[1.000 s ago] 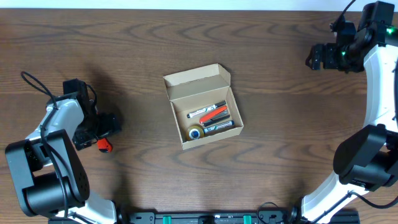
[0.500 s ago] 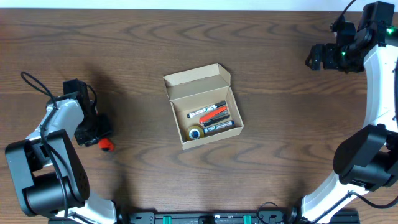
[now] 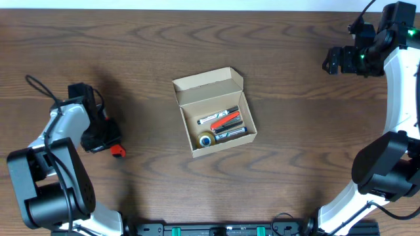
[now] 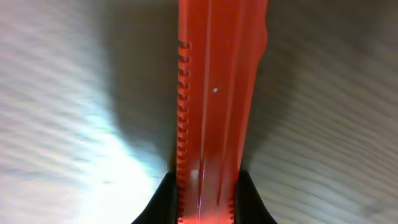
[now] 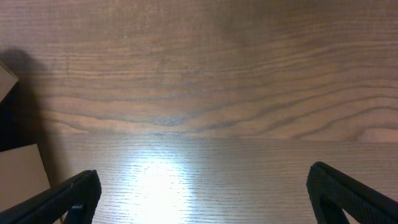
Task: Pack container
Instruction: 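Lift the red utility knife toward the box, then lower the red knife into the box and open the left gripper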
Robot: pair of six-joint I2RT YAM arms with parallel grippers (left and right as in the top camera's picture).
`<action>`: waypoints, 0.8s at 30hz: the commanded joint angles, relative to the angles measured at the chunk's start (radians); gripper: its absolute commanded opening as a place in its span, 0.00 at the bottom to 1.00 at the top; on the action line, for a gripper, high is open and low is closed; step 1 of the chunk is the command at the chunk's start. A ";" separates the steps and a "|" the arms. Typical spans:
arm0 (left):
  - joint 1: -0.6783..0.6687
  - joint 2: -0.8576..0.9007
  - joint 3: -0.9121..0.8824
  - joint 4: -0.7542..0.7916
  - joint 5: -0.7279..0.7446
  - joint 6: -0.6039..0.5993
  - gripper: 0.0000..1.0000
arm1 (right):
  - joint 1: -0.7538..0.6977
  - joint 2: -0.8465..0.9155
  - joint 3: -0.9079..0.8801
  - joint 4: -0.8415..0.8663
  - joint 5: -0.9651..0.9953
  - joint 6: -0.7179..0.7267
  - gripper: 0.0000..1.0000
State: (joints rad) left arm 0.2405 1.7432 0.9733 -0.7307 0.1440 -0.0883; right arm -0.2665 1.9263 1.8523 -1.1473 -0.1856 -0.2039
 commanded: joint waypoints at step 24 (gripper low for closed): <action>-0.713 -0.300 0.286 0.103 0.102 0.926 0.06 | -0.008 -0.006 0.000 0.006 -0.005 -0.022 0.99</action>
State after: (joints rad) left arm -0.4549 1.4197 1.2285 -0.6468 0.2615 0.7559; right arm -0.2665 1.9263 1.8523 -1.1439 -0.1856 -0.2123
